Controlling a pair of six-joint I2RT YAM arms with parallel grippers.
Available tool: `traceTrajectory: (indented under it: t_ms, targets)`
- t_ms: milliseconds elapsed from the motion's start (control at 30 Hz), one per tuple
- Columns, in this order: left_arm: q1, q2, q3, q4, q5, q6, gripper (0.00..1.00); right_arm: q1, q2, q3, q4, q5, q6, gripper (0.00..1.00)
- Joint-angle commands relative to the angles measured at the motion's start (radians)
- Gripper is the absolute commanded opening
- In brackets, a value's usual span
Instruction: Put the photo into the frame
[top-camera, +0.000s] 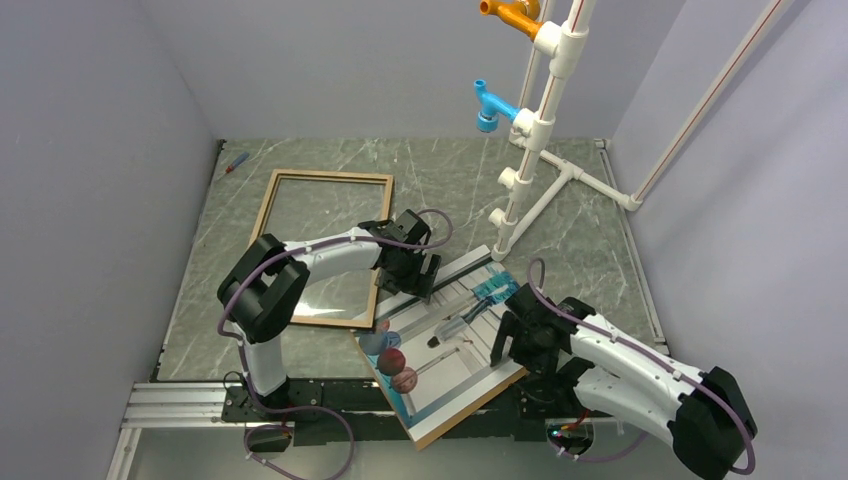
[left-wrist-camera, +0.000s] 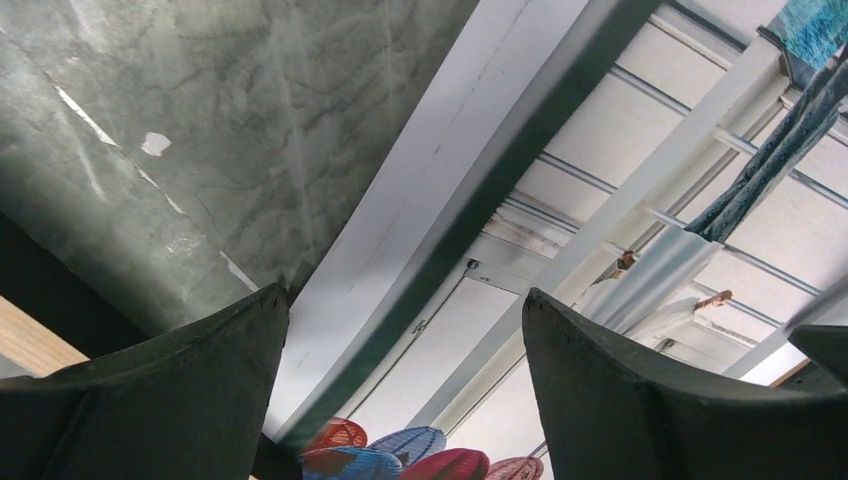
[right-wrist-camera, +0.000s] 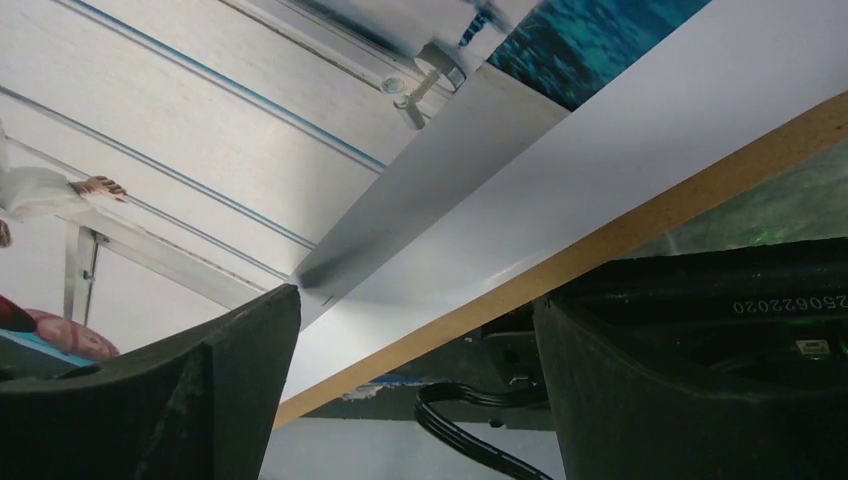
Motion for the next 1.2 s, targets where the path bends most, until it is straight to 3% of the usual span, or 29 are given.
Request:
traceTrajectory:
  t_ms: [0,600,1167]
  targets:
    - [-0.013,0.019,0.017,-0.014,0.141,-0.032,0.88,-0.035,0.020,-0.012,0.073,0.046,-0.039,0.88]
    - [-0.052,-0.054,-0.053,0.056,0.265,-0.124,0.86,-0.299,-0.006,0.136,0.065,0.084,-0.244,0.89]
    - [-0.052,-0.317,-0.131,0.107,0.254,-0.232,0.83,-0.310,-0.019,0.115,0.084,0.034,-0.245,0.88]
